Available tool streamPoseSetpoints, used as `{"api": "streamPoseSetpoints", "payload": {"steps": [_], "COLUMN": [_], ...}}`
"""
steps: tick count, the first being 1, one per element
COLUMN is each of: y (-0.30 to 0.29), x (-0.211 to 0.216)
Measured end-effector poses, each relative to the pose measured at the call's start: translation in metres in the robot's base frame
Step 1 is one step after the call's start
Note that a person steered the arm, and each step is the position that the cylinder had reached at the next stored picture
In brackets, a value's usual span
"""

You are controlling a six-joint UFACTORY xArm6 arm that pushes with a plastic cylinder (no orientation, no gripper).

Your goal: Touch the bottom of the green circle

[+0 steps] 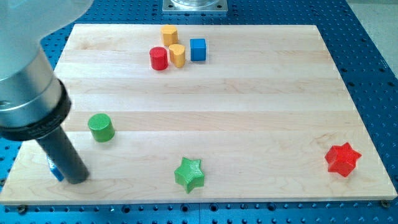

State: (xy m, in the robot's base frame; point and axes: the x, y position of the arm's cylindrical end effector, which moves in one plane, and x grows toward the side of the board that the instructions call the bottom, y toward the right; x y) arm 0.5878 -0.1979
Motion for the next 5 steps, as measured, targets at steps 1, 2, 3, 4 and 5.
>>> {"api": "streamPoseSetpoints", "payload": {"steps": [1,2,3,4,5], "y": [-0.015,0.011,0.039,0.012,0.005], "x": [0.000,-0.001,-0.025,-0.039,-0.042]}}
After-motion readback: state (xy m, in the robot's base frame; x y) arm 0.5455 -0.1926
